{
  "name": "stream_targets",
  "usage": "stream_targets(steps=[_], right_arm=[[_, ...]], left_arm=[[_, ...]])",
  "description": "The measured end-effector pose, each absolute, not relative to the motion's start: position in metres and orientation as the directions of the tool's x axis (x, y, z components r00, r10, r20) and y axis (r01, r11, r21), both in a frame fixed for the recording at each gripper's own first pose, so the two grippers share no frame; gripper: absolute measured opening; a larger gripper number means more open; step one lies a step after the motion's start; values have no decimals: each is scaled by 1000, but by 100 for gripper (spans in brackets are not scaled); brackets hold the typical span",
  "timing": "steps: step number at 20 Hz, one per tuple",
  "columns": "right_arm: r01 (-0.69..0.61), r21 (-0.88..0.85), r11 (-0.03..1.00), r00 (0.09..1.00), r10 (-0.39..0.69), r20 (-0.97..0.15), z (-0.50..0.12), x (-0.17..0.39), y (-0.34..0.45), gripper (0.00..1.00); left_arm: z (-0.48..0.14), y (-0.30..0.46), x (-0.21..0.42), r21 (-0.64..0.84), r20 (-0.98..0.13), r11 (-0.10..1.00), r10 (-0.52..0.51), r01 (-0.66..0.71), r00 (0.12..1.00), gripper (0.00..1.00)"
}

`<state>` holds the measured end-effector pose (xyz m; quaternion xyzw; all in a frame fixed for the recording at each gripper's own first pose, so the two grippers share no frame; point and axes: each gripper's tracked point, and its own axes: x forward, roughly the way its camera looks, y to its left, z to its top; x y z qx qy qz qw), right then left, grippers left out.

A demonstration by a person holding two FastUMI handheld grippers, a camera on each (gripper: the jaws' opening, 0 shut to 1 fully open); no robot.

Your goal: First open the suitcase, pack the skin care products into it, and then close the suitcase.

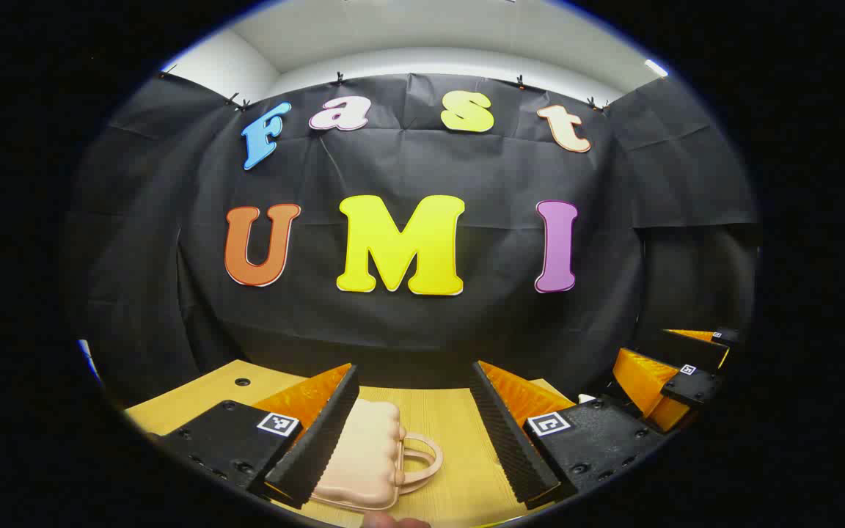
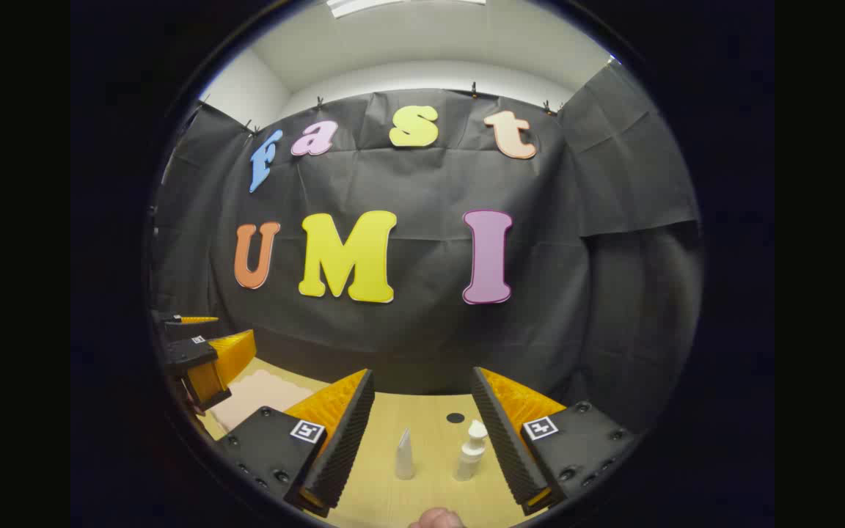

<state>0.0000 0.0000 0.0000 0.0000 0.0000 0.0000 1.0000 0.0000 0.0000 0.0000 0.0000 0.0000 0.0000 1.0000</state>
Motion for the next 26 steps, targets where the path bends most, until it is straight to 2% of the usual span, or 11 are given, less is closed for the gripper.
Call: stream_targets(steps=[1,18,20,22,23,26], right_arm=[[3,-8,1000,1000,-4,-4,-1,0,-1,79],[-2,-4,1000,1000,2,-25,-9,8,-11,79],[3,-16,1000,999,-3,-34,-13,9,-18,80],[24,-52,998,999,-26,-39,-16,9,-33,80],[42,-76,996,997,-46,-54,-23,9,-50,79],[94,-74,993,989,-102,-108,-42,2,-84,80]], left_arm=[[0,-1,-1,3,-1,1000,-1,1,1000,97],[-14,-12,7,41,-33,999,-10,11,999,97],[-27,-16,9,81,-57,996,-28,32,998,97],[-54,-27,12,149,-131,985,-68,88,989,97],[-76,-27,12,215,-187,970,-75,115,980,97],[-110,-32,22,353,-260,919,-84,176,962,99]])
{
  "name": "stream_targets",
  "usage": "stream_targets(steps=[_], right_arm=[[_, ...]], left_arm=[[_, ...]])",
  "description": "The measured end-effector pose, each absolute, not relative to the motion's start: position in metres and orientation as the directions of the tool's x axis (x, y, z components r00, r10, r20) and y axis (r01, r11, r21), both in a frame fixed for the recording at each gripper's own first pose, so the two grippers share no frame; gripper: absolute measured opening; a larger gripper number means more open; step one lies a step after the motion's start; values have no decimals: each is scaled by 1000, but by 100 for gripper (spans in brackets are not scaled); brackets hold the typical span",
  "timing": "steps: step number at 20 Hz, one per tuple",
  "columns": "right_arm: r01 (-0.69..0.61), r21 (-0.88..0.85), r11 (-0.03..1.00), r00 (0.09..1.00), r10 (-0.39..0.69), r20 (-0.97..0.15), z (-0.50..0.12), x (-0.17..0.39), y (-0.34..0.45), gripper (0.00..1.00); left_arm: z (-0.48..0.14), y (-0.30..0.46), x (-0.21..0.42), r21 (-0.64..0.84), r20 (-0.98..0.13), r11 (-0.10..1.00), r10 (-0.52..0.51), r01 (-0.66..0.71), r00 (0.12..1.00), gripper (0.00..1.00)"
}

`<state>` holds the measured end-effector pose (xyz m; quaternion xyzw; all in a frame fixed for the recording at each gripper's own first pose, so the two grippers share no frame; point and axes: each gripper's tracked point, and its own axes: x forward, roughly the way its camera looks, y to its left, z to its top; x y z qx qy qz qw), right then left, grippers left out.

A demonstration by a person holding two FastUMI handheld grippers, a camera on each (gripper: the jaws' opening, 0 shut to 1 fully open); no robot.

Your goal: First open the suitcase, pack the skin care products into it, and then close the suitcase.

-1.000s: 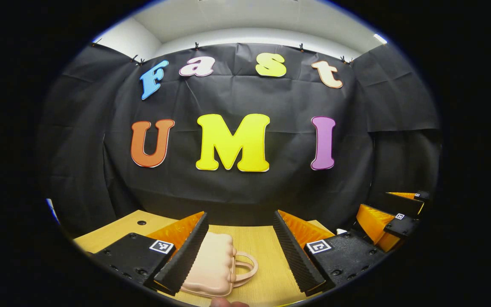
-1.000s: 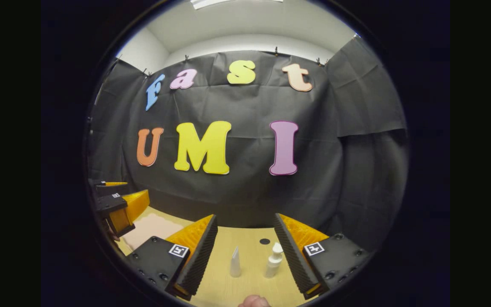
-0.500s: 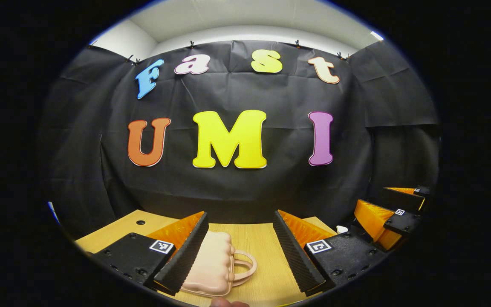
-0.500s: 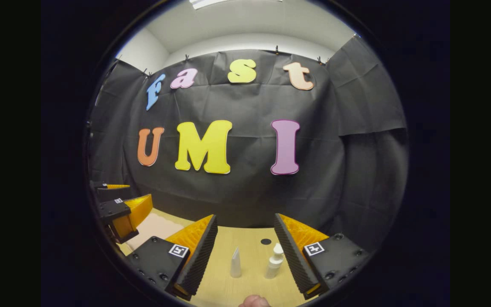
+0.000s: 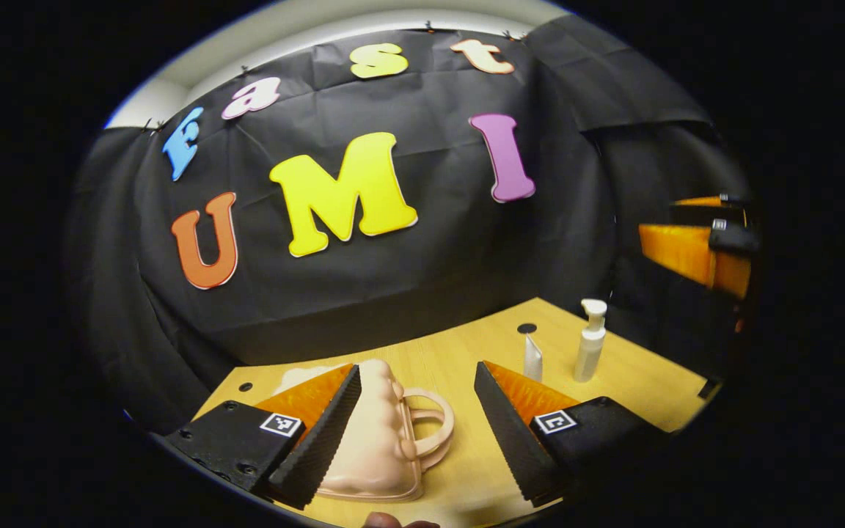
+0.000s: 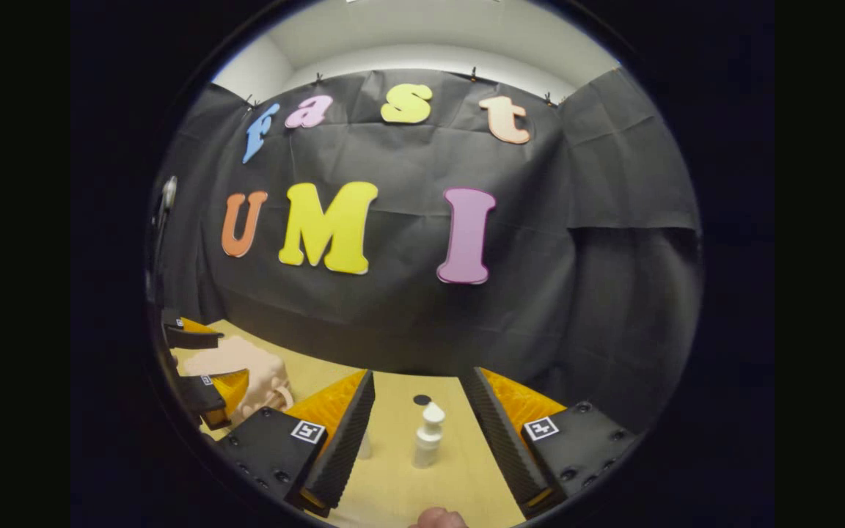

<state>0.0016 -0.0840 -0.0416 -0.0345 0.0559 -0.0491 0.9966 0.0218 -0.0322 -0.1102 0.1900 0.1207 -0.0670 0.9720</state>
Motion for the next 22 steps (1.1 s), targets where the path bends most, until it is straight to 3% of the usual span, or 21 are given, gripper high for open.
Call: stream_targets(steps=[7,15,19,22], right_arm=[[121,-59,991,978,-130,-166,-64,-1,-101,80],[186,-66,980,957,-196,-212,-79,-12,-129,80],[209,-65,976,954,-218,-207,-79,-18,-133,80],[229,-58,972,948,-236,-216,-83,-24,-137,80]], left_arm=[[-207,-23,51,698,-428,626,-24,347,904,98],[-263,-2,77,798,-508,441,125,410,852,88],[-280,8,92,795,-539,434,183,425,822,66],[-291,11,90,776,-584,433,219,459,782,34]])
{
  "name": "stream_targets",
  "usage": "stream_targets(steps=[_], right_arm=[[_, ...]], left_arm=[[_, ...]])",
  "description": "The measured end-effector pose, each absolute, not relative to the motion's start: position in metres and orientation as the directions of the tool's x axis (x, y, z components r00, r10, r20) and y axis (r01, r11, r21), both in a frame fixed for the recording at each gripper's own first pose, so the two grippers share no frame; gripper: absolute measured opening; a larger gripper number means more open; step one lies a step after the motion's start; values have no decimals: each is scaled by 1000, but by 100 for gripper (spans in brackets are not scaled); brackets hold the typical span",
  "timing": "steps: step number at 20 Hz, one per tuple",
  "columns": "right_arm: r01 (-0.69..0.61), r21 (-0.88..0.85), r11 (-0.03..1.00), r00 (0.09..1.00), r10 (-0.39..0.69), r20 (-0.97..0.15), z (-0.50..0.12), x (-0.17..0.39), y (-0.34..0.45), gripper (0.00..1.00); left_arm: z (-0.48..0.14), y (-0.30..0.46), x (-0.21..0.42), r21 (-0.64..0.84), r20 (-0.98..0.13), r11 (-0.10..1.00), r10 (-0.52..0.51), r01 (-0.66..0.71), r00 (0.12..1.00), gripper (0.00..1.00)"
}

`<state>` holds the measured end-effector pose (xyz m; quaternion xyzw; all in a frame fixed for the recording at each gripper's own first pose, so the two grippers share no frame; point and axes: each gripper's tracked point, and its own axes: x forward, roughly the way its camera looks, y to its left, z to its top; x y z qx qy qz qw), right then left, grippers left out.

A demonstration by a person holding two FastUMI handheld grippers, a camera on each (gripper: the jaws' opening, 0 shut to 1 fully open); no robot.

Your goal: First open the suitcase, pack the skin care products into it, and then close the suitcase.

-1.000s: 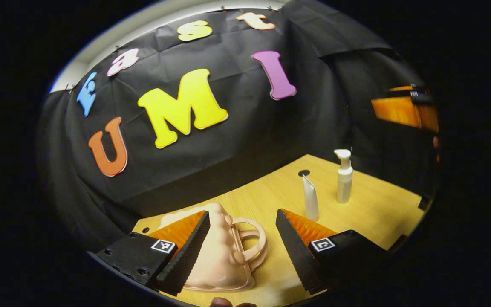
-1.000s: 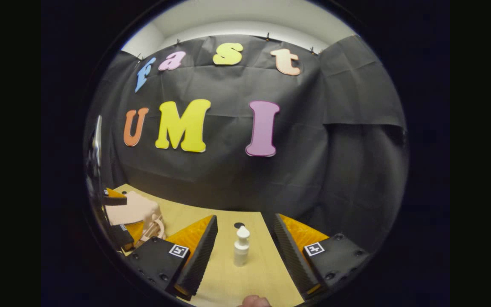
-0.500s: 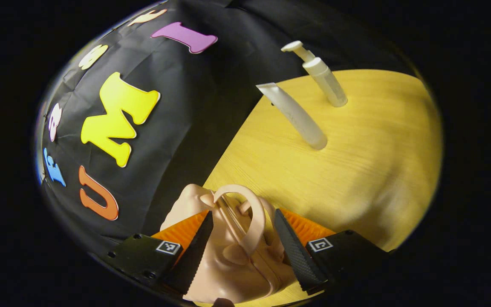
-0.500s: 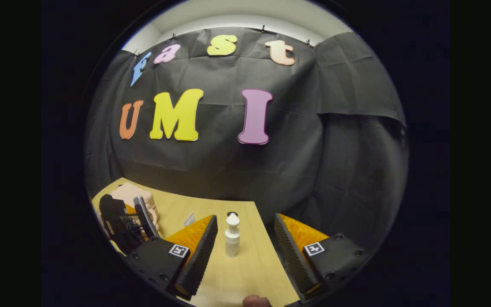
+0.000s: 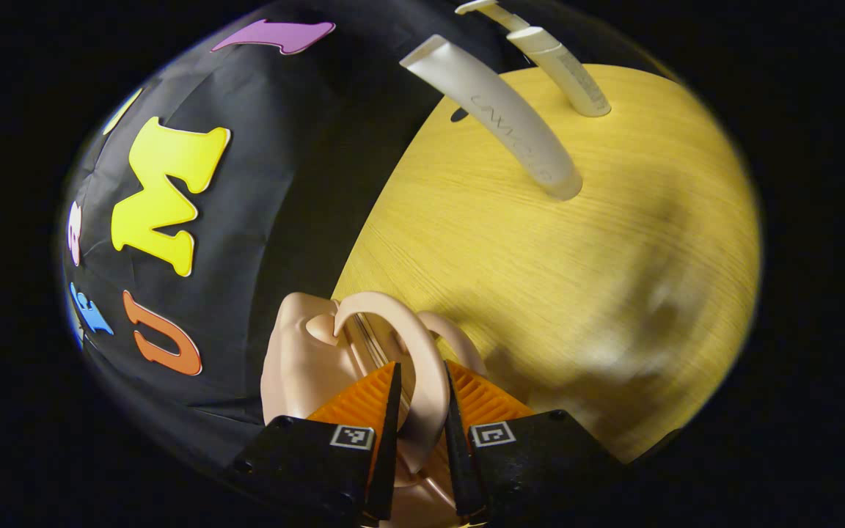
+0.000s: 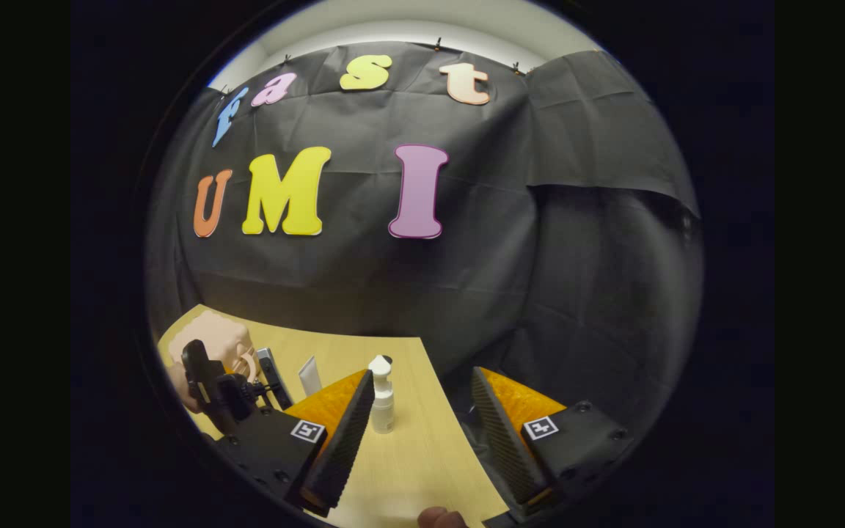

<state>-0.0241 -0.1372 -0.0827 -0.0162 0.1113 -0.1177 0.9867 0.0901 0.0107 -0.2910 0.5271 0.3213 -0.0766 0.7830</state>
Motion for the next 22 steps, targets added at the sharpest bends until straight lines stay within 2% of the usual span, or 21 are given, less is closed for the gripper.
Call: stream_targets(steps=[1,3,4,6,7,13,15,18,22], right_arm=[[239,-53,970,946,-245,-214,-82,-26,-139,80],[261,-43,964,943,-264,-205,-79,-31,-142,80],[269,-39,962,941,-272,-200,-78,-33,-143,80],[281,-32,959,939,-282,-195,-77,-34,-144,80],[291,-29,956,938,-291,-187,-74,-34,-143,80],[250,-32,968,956,-252,-149,-56,-23,-112,79],[218,-37,975,966,-221,-133,-48,-15,-91,79],[170,-57,984,977,-176,-124,-38,-5,-58,79],[115,-96,989,984,-127,-126,-33,6,-20,80]], left_arm=[[-290,7,89,775,-584,433,215,460,782,34],[-282,4,88,786,-573,419,216,455,791,28],[-277,4,88,790,-564,423,214,445,798,21],[-264,11,88,791,-544,456,222,407,809,14],[-246,15,87,774,-535,509,205,378,820,10],[-147,48,79,742,-390,637,152,212,908,5],[-100,86,74,708,-300,698,156,110,941,5],[-39,183,78,589,-174,807,185,-48,967,5],[-40,302,71,432,-125,881,272,-194,954,5]])
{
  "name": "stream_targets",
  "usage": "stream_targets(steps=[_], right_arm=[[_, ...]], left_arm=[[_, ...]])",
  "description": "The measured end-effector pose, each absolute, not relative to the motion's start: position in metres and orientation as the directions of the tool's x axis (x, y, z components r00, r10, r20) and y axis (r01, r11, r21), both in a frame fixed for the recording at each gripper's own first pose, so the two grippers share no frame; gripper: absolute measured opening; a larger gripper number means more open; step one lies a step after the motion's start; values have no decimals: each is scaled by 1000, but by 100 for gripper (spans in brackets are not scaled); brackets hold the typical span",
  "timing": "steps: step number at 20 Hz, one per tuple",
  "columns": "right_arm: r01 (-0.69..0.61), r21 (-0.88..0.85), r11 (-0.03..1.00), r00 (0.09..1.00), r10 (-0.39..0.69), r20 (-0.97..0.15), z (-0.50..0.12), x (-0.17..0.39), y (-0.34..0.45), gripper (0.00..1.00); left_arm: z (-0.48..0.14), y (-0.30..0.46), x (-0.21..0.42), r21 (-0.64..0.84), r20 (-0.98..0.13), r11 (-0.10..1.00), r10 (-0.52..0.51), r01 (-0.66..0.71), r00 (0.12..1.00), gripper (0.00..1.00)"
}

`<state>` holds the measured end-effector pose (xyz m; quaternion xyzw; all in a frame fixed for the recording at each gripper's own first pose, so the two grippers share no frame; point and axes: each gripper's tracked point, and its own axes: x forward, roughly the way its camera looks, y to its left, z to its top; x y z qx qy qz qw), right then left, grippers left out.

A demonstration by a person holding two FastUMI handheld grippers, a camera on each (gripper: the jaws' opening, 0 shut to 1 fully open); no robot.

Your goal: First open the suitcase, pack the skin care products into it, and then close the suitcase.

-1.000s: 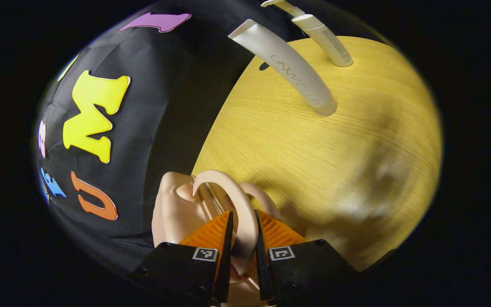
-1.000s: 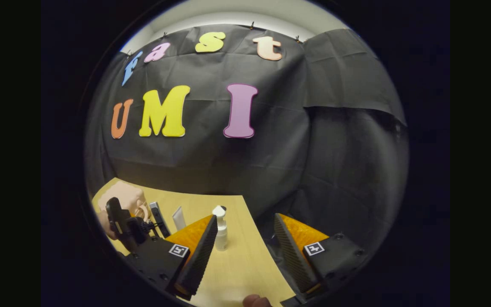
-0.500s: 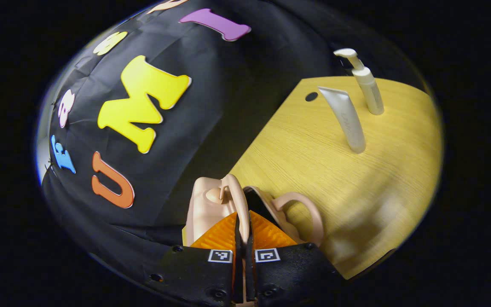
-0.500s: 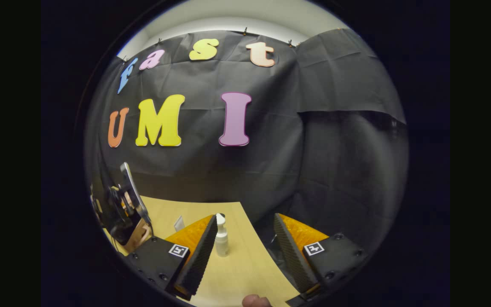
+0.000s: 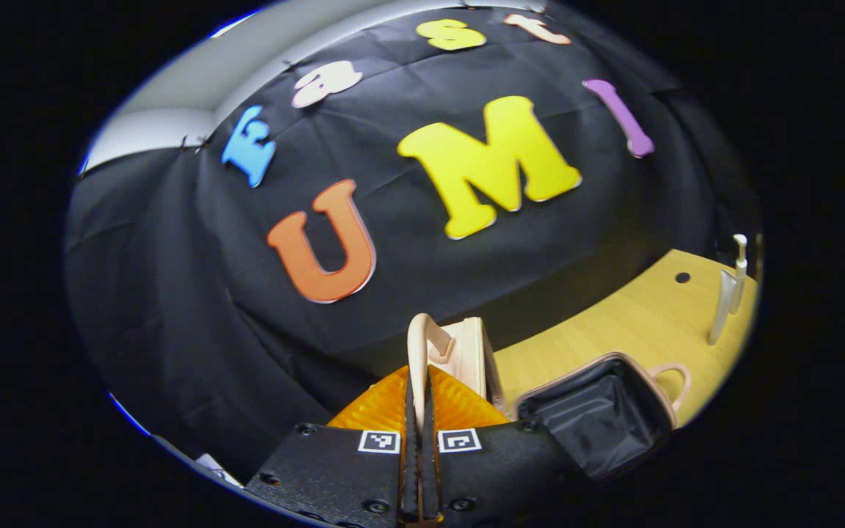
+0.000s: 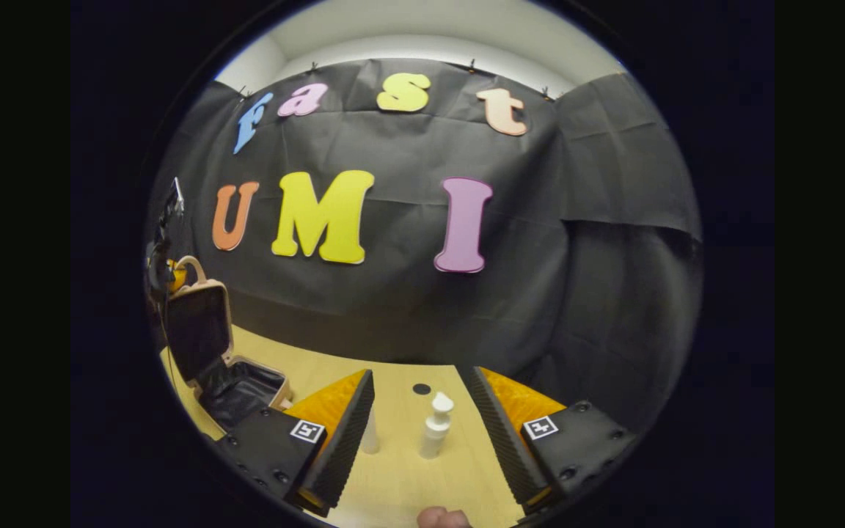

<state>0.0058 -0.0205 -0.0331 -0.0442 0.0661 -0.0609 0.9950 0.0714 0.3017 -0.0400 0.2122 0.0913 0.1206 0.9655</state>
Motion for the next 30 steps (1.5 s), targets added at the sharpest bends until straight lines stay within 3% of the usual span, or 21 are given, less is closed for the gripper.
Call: stream_targets(steps=[5,8,12,15,18,20,23,26,30], right_arm=[[99,-137,986,985,-117,-125,-32,17,15,80],[84,-200,976,981,-117,-158,-43,19,28,78],[70,-250,966,975,-120,-188,-47,19,38,82],[61,-259,964,974,-115,-197,-47,25,44,82],[43,-244,969,975,-94,-199,-49,29,50,82],[39,-228,973,974,-88,-211,-58,29,48,81],[31,-187,982,972,-73,-225,-67,29,46,83],[25,-141,990,980,-52,-193,-59,28,33,82],[29,-96,995,983,-46,-179,-58,23,5,82]], left_arm=[[-96,434,91,235,-192,932,322,-275,927,5],[-154,452,118,150,-275,938,344,-313,898,5],[-239,469,135,-145,-463,920,263,-365,846,5],[-282,457,140,-264,-581,882,178,-391,794,5],[-285,475,131,-176,-608,875,263,-451,749,11],[-259,472,131,-141,-559,893,284,-428,779,53],[-198,438,134,-117,-458,913,301,-392,837,96],[-116,350,132,-43,-348,942,299,-334,889,97],[-64,261,127,7,-240,948,310,-318,920,99]])
